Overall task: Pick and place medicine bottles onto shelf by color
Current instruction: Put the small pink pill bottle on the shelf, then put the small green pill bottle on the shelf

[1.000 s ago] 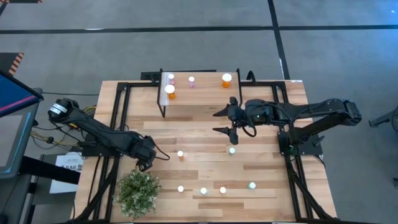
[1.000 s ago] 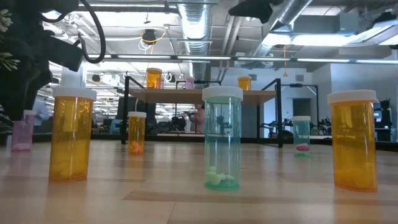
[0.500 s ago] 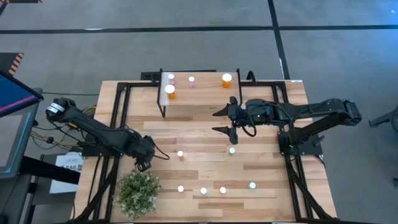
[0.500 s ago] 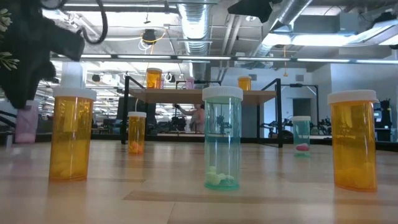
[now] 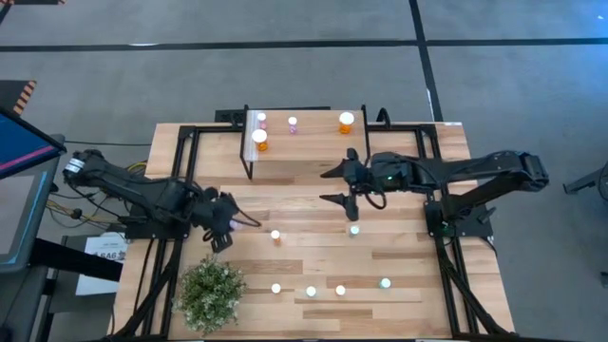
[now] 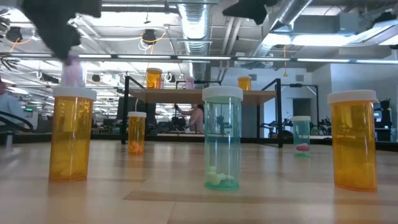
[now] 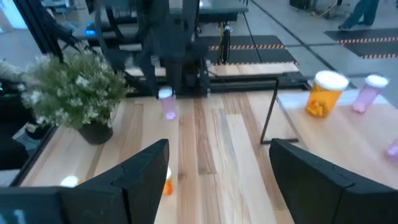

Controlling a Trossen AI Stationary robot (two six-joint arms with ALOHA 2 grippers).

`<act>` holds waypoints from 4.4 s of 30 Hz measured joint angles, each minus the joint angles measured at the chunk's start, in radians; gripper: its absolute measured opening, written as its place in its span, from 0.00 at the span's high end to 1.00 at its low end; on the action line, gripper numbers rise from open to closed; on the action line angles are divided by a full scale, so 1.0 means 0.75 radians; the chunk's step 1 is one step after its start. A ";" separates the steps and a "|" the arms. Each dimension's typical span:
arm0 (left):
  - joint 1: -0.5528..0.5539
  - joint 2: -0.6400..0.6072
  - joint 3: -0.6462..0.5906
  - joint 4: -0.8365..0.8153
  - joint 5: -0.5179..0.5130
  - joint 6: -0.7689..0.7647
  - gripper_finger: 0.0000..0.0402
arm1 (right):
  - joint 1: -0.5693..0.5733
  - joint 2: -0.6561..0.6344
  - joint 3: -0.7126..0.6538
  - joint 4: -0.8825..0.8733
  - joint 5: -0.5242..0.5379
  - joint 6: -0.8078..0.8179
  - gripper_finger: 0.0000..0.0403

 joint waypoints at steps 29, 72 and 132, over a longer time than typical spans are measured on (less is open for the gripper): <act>0.813 0.617 1.125 -0.276 0.200 0.992 0.75 | -0.026 0.033 -0.002 0.035 -0.001 -0.009 0.25; 1.209 1.050 1.322 -0.373 0.363 1.255 0.73 | -0.004 0.033 -0.003 -0.067 -0.002 0.074 0.25; 0.388 -0.080 0.496 0.458 0.067 0.958 0.66 | 0.092 0.041 -0.004 -0.036 0.045 0.095 0.25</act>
